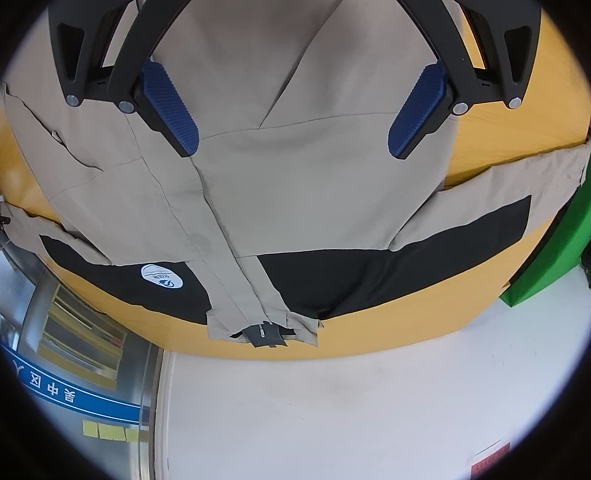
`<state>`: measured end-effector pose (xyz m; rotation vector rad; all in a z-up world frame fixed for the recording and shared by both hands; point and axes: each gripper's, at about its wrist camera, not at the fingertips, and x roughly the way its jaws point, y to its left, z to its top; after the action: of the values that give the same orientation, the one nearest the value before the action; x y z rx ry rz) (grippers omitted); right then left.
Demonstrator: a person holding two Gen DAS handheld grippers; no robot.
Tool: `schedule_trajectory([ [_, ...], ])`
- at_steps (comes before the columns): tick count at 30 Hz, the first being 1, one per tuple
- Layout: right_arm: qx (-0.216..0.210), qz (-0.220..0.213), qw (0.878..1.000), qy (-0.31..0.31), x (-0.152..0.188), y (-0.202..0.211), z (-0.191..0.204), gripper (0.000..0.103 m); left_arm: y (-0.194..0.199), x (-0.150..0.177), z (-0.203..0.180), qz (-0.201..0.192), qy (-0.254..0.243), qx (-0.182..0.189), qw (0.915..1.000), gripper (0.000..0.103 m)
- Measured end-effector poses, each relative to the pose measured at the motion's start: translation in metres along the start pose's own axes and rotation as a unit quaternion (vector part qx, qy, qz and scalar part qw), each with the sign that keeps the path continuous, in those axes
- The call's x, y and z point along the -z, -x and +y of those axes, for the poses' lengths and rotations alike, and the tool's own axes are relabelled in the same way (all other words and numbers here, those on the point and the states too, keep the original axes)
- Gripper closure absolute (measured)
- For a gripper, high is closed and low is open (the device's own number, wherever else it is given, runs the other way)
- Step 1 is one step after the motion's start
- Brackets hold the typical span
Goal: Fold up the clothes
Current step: 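Reach the right tool to a sleeve cuff and close on it, then lift the sleeve with the right tool and lay it across the jacket body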
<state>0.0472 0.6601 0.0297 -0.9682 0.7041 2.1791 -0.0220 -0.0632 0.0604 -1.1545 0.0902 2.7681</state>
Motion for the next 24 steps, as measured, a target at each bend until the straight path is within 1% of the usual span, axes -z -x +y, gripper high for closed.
schedule_trajectory([
  [3, 0.002, -0.009, 1.000, -0.025, -0.006, 0.000, -0.008, 0.006, -0.002, 0.002, 0.002, 0.001, 0.007, 0.005, 1.0000, 0.000],
  [4, 0.004, -0.013, 0.999, -0.033, -0.008, 0.001, -0.011, 0.014, -0.002, 0.003, 0.002, 0.002, 0.008, 0.006, 0.9999, 0.000],
  [5, 0.009, -0.016, 0.999, -0.034, -0.009, 0.001, -0.013, 0.019, -0.002, 0.004, 0.003, 0.001, 0.009, 0.006, 0.9999, 0.000],
  [7, 0.022, -0.021, 0.999, -0.034, -0.011, 0.001, -0.016, 0.044, 0.000, 0.005, 0.005, 0.000, 0.009, 0.005, 0.9999, 0.000],
  [10, 0.018, -0.026, 0.999, -0.042, -0.011, 0.004, -0.023, 0.060, 0.001, 0.008, 0.011, 0.001, 0.015, 0.003, 0.9999, 0.000],
  [11, 0.014, -0.028, 0.999, -0.043, -0.011, 0.005, -0.023, 0.062, 0.001, 0.009, 0.013, 0.001, 0.017, 0.002, 0.9999, 0.000],
  [12, 0.010, -0.033, 0.998, -0.044, -0.011, 0.007, -0.023, 0.066, 0.001, 0.009, 0.016, 0.002, 0.020, 0.002, 0.9998, 0.000],
  [14, 0.002, -0.047, 0.998, -0.044, -0.010, 0.014, -0.023, 0.078, 0.002, 0.010, 0.020, 0.002, 0.024, 0.002, 0.9997, 0.000],
  [15, -0.001, -0.062, 0.997, -0.043, -0.012, 0.022, -0.021, 0.085, 0.003, 0.010, 0.022, 0.000, 0.025, 0.001, 0.9997, 0.000],
  [17, -0.014, -0.088, 0.995, -0.037, -0.018, 0.041, -0.017, 0.088, 0.007, 0.009, 0.026, -0.005, 0.026, -0.001, 0.9996, 0.000],
  [18, -0.023, -0.101, 0.994, -0.029, -0.021, 0.053, -0.013, 0.090, 0.009, 0.009, 0.027, -0.007, 0.027, -0.002, 0.9996, 0.000],
  [20, -0.040, -0.127, 0.991, -0.006, -0.029, 0.080, 0.001, 0.091, 0.012, 0.007, 0.031, -0.012, 0.029, -0.003, 0.9995, 0.000],
  [22, -0.062, -0.158, 0.985, 0.028, -0.038, 0.114, 0.023, 0.092, 0.016, 0.006, 0.037, -0.018, 0.034, -0.001, 0.9992, 0.000],
  [24, -0.087, -0.192, 0.975, 0.069, -0.045, 0.154, 0.055, 0.092, 0.019, 0.006, 0.041, -0.025, 0.040, 0.001, 0.9989, 0.000],
])
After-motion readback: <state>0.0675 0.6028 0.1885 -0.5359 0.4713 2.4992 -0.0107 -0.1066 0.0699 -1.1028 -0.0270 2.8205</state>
